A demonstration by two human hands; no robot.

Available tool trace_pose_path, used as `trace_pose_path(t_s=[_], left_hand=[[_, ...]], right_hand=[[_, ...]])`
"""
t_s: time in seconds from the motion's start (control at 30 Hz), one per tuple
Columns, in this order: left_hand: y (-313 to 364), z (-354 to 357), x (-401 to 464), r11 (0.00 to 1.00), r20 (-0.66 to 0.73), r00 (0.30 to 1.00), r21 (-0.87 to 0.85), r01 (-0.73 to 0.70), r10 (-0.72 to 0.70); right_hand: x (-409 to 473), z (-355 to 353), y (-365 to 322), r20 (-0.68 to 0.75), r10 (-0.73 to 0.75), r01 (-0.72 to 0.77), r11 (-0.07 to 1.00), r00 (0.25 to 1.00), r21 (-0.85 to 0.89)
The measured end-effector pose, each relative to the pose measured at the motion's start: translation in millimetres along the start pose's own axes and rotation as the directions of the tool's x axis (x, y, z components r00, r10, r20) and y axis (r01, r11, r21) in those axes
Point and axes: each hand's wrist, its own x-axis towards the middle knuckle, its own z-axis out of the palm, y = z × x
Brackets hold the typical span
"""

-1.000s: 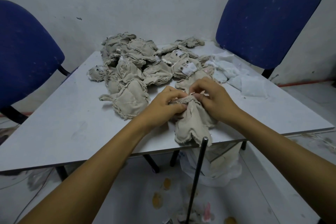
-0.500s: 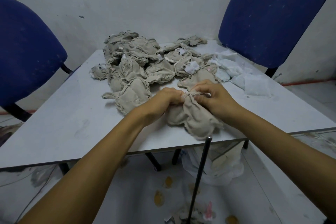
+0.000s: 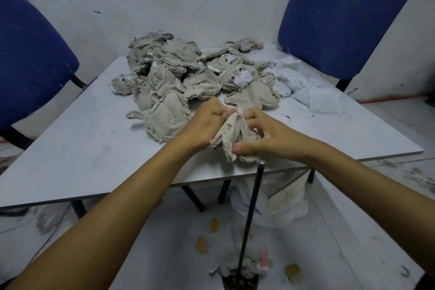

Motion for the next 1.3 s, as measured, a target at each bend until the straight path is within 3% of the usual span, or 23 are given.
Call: trace_pose_path(t_s=[0.07,0.13,0.27,0.33,0.43,0.53,0.63,0.73,0.87,1.03,1.3], left_hand=[[8,-2,-7,0.985,0.067,0.997,-0.167,0.037,-0.026],[14,-8,-11,0.979,0.212,0.977,-0.198,0.041,0.002],[23,-15,-22,0.988,0.432,0.902,0.134,-0.075,0.01],[26,-13,-27,0.95,0.385,0.92,0.254,-0.183,0.075],[31,-17,-35,0.778,0.201,0.898,0.448,-0.44,0.392],[42,-20,-45,0.62,0.046,0.791,0.593,-0.513,0.611],[52,-11,-56,0.463,0.023,0.658,0.692,-0.554,0.753],[55,-8,-63,0.398,0.014,0.562,0.69,-0.604,0.827],[48,-10,-74,0.364,0.018,0.521,0.695,-0.621,0.854],[31,-5,-91,0.365,0.13,0.535,0.596,-0.715,0.835],[-10,35,-119,0.609,0.032,0.67,0.388,-0.692,0.742]], right_hand=[[-2,0,1,-0.122,-0.037,0.037,0.999,0.992,-0.003],[-3,-5,5,-0.203,-0.073,0.075,0.997,0.976,0.004],[-9,-9,7,-0.16,-0.123,0.123,0.992,0.98,-0.004],[-14,-10,4,-0.154,-0.163,0.165,0.986,0.975,-0.004],[-23,-16,-5,-0.19,-0.307,0.278,0.946,0.932,-0.168],[-35,-25,-18,-0.156,-0.431,0.351,0.858,0.889,-0.375],[-51,-28,-26,-0.202,-0.523,0.385,0.792,0.828,-0.473],[-65,-19,-30,-0.257,-0.623,0.385,0.703,0.739,-0.598],[-73,-3,-30,-0.271,-0.686,0.37,0.633,0.676,-0.68],[-80,21,-12,-0.224,-0.739,0.383,0.553,0.635,-0.74],[-86,66,23,-0.387,-0.653,0.366,0.717,0.651,-0.594]])
